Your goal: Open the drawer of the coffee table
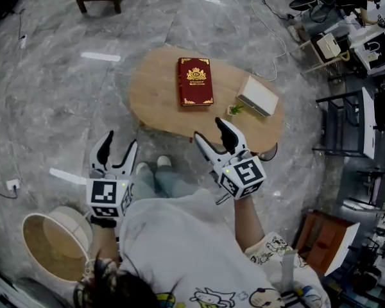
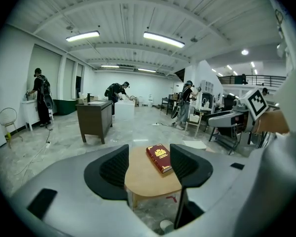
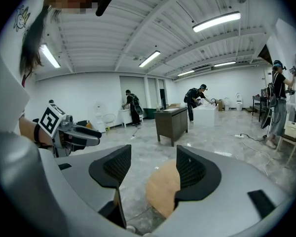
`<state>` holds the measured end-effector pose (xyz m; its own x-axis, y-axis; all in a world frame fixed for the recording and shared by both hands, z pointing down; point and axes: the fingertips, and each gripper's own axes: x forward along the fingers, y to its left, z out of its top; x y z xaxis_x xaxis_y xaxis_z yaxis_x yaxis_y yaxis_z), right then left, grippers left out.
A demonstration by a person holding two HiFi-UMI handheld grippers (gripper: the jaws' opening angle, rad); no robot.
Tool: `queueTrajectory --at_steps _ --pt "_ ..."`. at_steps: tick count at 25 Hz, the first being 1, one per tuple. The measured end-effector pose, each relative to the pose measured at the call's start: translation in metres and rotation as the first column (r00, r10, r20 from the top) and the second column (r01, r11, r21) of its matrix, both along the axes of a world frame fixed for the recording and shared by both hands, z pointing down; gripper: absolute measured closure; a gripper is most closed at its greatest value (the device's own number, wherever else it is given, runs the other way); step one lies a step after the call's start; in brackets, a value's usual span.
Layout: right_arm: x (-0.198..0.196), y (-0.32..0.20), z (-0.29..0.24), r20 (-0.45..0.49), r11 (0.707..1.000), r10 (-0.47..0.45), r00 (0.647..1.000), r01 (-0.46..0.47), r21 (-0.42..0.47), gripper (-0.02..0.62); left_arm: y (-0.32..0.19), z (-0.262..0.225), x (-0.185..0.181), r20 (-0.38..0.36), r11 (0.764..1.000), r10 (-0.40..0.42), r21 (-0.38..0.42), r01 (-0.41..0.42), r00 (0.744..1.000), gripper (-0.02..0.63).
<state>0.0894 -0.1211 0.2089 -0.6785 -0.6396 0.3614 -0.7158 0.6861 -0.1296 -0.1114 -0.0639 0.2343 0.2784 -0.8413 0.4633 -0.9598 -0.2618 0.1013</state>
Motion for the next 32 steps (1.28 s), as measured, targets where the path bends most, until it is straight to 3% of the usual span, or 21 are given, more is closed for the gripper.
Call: queueTrajectory --at_steps 16,32 --pt "-0.002 0.015 0.053 -0.015 0.989 0.103 0.995 -0.104 -0.104 0.344 -0.007 0.051 -0.006 0.005 0.989 0.121 -0.083 -0.120 0.993 0.368" --pt "-0.024 0.022 0.177 -0.077 0.966 0.125 0.989 -0.139 -0.216 0.344 -0.022 0.186 -0.006 -0.038 0.960 0.200 -0.195 -0.203 0.979 0.368"
